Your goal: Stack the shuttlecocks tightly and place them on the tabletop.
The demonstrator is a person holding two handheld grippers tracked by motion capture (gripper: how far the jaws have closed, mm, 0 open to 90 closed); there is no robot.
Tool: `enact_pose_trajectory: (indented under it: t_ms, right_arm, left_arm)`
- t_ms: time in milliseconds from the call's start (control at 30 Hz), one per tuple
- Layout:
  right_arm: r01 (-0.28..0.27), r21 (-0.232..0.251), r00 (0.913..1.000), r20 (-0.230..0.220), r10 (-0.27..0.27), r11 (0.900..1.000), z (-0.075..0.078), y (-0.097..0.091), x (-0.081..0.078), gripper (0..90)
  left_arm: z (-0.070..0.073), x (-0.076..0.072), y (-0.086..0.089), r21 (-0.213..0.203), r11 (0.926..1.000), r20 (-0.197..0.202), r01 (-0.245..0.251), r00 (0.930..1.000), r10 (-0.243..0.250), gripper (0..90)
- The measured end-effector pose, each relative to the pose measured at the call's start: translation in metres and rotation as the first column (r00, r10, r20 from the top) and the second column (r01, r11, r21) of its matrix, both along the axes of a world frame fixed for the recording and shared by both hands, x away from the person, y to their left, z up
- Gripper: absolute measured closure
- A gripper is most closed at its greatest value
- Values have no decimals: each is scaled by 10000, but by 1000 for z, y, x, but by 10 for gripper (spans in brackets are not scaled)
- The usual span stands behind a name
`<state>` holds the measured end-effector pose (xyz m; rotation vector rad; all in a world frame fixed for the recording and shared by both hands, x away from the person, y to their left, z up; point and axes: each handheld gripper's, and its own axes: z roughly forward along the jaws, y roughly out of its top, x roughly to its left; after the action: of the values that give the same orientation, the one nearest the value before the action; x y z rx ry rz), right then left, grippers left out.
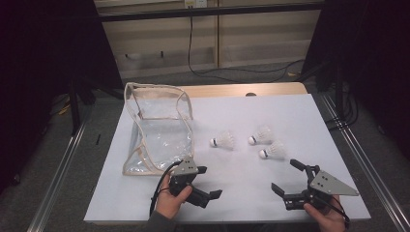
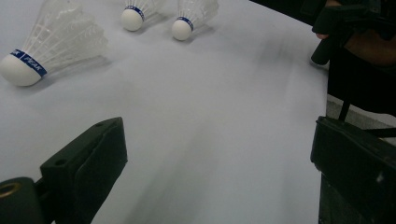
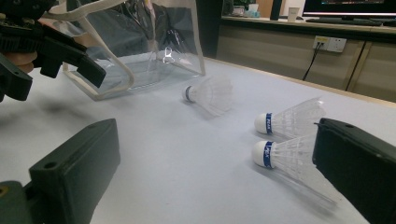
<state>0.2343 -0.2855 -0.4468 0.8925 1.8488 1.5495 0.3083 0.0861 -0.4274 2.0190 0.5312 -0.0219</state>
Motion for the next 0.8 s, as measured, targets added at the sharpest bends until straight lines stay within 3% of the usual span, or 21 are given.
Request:
enact_pose_trajectory:
  t_ms: [667,800]
  right_arm:
    - [-18,-34,10000,-9,18,10000,0,0,0,4]
    - [-34,-31,10000,-8,34,10000,-1,0,0,4]
  left_arm:
    - [-1,-5,9,132,9999,54,82,10000,-83,40]
    - [-1,-7,10,6,10000,11,44,10000,-44,40]
